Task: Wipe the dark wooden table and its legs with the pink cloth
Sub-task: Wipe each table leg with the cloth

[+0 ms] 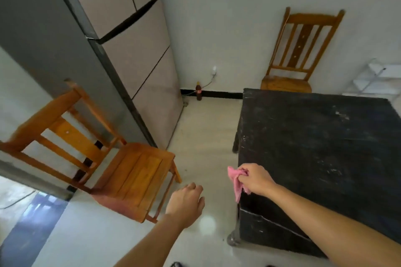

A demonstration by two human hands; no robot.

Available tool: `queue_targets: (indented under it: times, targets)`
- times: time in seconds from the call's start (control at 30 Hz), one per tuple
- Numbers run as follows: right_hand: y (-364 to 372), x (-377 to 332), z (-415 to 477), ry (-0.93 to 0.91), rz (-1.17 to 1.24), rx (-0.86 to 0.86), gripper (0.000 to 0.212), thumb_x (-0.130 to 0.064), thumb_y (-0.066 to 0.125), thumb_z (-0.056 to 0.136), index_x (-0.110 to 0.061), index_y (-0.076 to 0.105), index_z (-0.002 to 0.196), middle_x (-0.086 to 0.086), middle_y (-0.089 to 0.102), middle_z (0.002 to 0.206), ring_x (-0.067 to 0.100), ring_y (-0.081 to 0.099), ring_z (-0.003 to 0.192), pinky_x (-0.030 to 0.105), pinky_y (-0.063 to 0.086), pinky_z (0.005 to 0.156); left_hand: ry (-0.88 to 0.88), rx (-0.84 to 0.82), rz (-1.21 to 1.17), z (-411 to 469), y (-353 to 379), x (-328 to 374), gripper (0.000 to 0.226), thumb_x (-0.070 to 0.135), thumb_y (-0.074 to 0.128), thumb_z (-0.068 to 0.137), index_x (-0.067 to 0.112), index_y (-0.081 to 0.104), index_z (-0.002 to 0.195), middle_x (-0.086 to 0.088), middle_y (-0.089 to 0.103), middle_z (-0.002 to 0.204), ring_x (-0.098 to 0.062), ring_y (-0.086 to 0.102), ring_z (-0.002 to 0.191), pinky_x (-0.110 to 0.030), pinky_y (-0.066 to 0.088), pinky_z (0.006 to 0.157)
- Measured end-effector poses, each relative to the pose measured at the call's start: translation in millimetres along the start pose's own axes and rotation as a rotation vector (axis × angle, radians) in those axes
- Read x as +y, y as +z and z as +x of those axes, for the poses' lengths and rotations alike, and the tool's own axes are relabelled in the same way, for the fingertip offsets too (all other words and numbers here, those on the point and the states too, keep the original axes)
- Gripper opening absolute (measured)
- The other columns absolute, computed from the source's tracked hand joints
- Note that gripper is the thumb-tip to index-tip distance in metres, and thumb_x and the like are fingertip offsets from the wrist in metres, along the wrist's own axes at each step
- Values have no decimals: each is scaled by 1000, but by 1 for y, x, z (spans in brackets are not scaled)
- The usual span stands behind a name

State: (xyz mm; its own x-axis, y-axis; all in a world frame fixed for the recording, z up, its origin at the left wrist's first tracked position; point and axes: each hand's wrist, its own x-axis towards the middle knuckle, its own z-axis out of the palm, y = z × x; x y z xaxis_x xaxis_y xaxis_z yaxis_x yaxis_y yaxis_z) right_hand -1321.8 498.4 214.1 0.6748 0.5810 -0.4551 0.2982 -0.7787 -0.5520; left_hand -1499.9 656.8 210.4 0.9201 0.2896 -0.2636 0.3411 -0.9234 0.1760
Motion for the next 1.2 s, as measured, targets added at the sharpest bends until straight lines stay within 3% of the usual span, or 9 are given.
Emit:
queue_targets:
  times: [0.17, 0.33, 0.5, 0.6, 0.7, 0.8, 0.9, 1.0, 1.2]
  targets:
    - [62, -6, -17, 189, 216, 153, 17, -28, 59, 92, -25, 67, 78, -5, 70, 71, 10, 67, 67, 39, 58, 74, 265, -137, 139, 24, 1, -58, 37, 35, 36, 100, 16, 50, 129, -5, 54, 125, -24, 53, 113, -38, 47, 92]
    - [104, -19, -81, 350, 413, 292, 33, -40, 54, 96, -20, 69, 74, -5, 67, 61, 2, 62, 55, 25, 53, 64, 458, -211, 207, 23, 5, -70, 37, 34, 36, 100, 16, 49, 129, -5, 53, 125, -24, 53, 114, -37, 45, 92]
    - [163, -6, -153, 490, 524, 354, 26, -19, 55, 89, -20, 61, 64, -1, 65, 54, 7, 63, 53, 33, 55, 62, 646, -249, 263, 15, 22, -53, 38, 34, 35, 101, 16, 48, 132, -6, 51, 130, -24, 49, 118, -37, 42, 97]
    - [210, 6, -185, 627, 587, 440, 22, -16, 58, 82, -19, 55, 60, 1, 67, 55, 12, 65, 57, 32, 52, 62, 758, -231, 301, 16, 37, -35, 39, 34, 37, 100, 15, 49, 131, -6, 51, 129, -23, 48, 118, -36, 39, 99]
    - [271, 19, -207, 766, 687, 556, 18, -19, 63, 78, -18, 55, 62, -2, 67, 55, 12, 65, 58, 32, 52, 63, 883, -157, 320, 20, 57, -17, 40, 37, 42, 98, 15, 51, 129, -6, 52, 127, -23, 48, 116, -35, 38, 98]
    - [329, 29, -216, 856, 777, 643, 22, -18, 66, 78, -20, 53, 61, -4, 65, 54, 11, 64, 60, 31, 51, 64, 1008, -97, 301, 21, 80, 2, 51, 44, 47, 96, 16, 45, 139, -9, 44, 142, -26, 42, 128, -37, 34, 107]
    - [375, 40, -210, 930, 836, 713, 21, -19, 67, 75, -22, 53, 60, -3, 63, 55, 18, 65, 63, 34, 51, 65, 1122, -15, 371, 25, 109, 16, 65, 57, 35, 97, 20, 28, 150, -9, 23, 158, -27, 19, 146, -37, 13, 118]
    - [409, 59, -181, 959, 854, 758, 16, -22, 66, 75, -22, 54, 64, -3, 63, 57, 17, 64, 64, 33, 49, 65, 1190, 89, 344, 46, 147, 25, 70, 62, 16, 96, 20, 26, 151, -11, 19, 159, -26, 10, 148, -37, -1, 118]
    - [437, 124, -83, 855, 806, 998, 12, -17, 64, 80, -21, 55, 74, -2, 64, 67, 22, 64, 69, 35, 53, 69, 1372, 441, 82, 103, 214, 21, 68, 57, 19, 100, 9, 38, 145, -16, 36, 151, -31, 26, 143, -49, 14, 119]
